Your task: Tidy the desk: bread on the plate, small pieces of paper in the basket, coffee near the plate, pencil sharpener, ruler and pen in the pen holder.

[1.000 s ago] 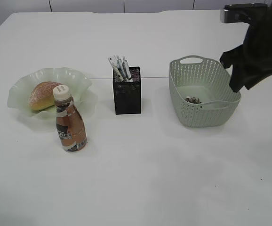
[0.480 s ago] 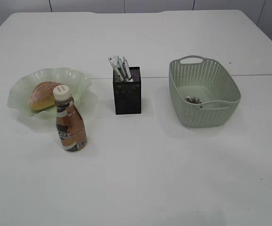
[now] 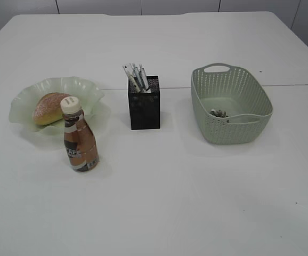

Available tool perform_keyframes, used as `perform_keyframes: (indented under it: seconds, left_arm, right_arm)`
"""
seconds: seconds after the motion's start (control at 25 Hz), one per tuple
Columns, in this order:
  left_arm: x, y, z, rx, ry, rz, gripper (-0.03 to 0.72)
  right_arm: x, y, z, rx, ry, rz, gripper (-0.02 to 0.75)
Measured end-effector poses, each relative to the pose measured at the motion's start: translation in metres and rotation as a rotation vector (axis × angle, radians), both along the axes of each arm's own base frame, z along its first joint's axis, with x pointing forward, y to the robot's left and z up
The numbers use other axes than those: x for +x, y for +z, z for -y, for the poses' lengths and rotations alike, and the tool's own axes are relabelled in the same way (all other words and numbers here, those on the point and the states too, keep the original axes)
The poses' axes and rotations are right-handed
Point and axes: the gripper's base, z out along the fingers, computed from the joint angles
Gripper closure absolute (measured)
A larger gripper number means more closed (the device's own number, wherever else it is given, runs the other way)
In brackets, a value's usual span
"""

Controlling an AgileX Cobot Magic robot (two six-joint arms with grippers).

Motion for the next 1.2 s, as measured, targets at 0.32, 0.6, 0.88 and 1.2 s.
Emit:
perform_keyframes:
  seconds: [0.32, 0.6, 0.88, 1.2]
  left_arm:
    - [-0.041, 0.006, -0.004, -0.016, 0.001, 0.176, 0.255]
    - [-0.071, 0.006, -0.007, -0.031, 0.000, 0.308, 0.255]
    - [-0.098, 0.002, -0.009, -0.043, 0.000, 0.427, 0.255]
    - [-0.099, -0.018, -0.008, -0.056, -0.010, 0.400, 0.255]
  right_arm:
    - [-0.094, 0.010, 0.013, 0.051, -0.014, 0.233, 0.498]
    - [-0.175, -0.003, 0.028, 0.027, -0.032, 0.404, 0.498]
    - [-0.197, -0.010, 0.033, 0.029, -0.041, 0.496, 0.498]
    - [-0.191, -0.020, 0.028, 0.061, -0.016, 0.449, 0.497]
